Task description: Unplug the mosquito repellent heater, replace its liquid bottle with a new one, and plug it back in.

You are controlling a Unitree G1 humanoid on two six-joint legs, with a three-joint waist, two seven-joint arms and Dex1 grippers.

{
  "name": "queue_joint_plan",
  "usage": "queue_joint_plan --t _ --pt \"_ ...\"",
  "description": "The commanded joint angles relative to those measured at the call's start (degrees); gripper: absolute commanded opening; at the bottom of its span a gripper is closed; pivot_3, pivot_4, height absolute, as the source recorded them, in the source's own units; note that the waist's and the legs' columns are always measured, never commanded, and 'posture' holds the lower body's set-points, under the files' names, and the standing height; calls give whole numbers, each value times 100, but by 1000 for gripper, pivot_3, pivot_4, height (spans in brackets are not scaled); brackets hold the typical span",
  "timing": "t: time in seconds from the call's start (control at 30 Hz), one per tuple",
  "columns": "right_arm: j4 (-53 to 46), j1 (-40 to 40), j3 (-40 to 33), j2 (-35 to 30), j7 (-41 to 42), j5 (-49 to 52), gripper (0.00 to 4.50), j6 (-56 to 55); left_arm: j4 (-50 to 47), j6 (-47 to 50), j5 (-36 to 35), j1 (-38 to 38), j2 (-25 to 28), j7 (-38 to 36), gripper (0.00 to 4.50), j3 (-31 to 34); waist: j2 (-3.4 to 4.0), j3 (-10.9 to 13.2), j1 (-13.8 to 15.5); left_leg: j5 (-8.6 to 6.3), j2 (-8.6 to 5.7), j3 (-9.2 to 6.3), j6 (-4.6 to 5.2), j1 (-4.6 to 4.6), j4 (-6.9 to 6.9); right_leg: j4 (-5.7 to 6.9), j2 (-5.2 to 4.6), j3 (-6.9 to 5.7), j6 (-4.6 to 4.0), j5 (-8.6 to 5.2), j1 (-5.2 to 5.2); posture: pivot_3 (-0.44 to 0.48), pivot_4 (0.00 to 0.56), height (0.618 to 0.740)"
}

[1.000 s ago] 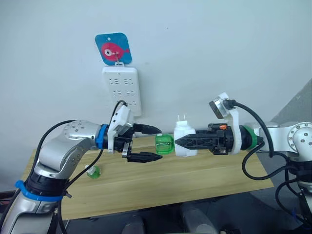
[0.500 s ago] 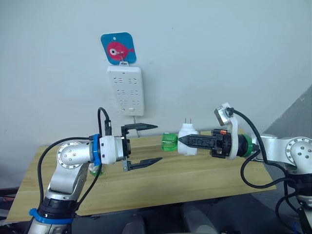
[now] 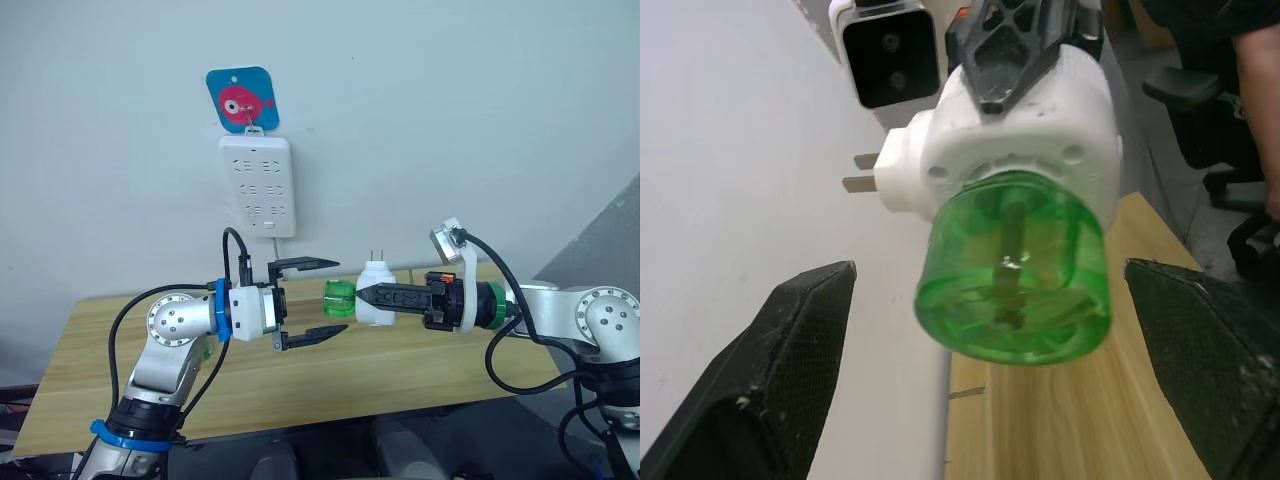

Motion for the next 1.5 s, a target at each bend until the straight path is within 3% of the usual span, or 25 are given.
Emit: queue_joint_plan --t 0.03,0.17,0.3,0.5,0.67,0.83,1.0,1.07,1.3,1.5 --pt "-208 -40 -44 6 112 155 3123 -2 -33 -174 -119 -97 37 -61 4500 -42 0 0 2 0 0 0 0 0 0 0 0 0 0 0 0 -166 129 740" --pt "-214 -41 -37 18 113 155 3123 -18 -75 -150 -168 -110 62 -146 3649 -120 0 1 3 0 -1 1 0 -1 1 0 0 1 0 0 0 -168 129 740" --pt "-230 -31 -36 20 98 155 3123 -30 -264 83 -261 -122 138 -146 2328 -159 1 1 -1 0 0 -1 0 0 0 0 0 -1 0 0 0 -169 126 740" --pt "-197 -161 -30 -141 203 43 3123 96 -763 1659 -883 -343 820 -413 2296 -175 8 12 -19 0 0 -5 0 -1 0 1 0 -3 0 0 0 -167 126 740" --pt "-112 -420 -141 -426 866 -193 3122 416 -807 5216 -2043 -1583 1760 -466 2296 -436 -2 69 -8 0 -4 -16 0 -6 7 2 1 -12 1 -1 2 -147 126 740" --pt "-320 -586 -91 -561 1595 -556 3108 656 -360 7632 -3048 -2520 1895 -420 2296 -587 -2 103 -16 -1 -2 -24 2 -9 -1 0 6 -22 0 -3 -4 -149 127 740" --pt "-348 -652 -56 -505 1727 -671 3108 598 -404 8178 -3572 -2647 1666 -338 2296 -290 0 118 -40 -4 1 -36 8 -12 -8 2 7 -33 -10 -7 -6 -151 129 740" --pt "-343 -628 -60 -498 1695 -628 3108 561 -455 8001 -3399 -2522 1712 -361 2296 -290 -4 125 -36 -4 2 -42 8 -16 -6 2 7 -38 -10 -7 -7 -151 129 740" --pt "-264 -493 -98 -581 1465 -296 3106 444 -728 5781 -2117 -1812 1602 -474 4497 -159 -4 126 11 -3 0 -41 6 -17 0 3 2 -37 -11 -7 -6 -157 134 740" --pt "-82 -317 -149 -673 1156 108 3106 282 -690 2738 -1017 -801 1081 -633 4500 313 -5 127 38 -3 -2 -31 6 -19 -1 -1 -5 -30 -15 -4 -6 -158 134 740"
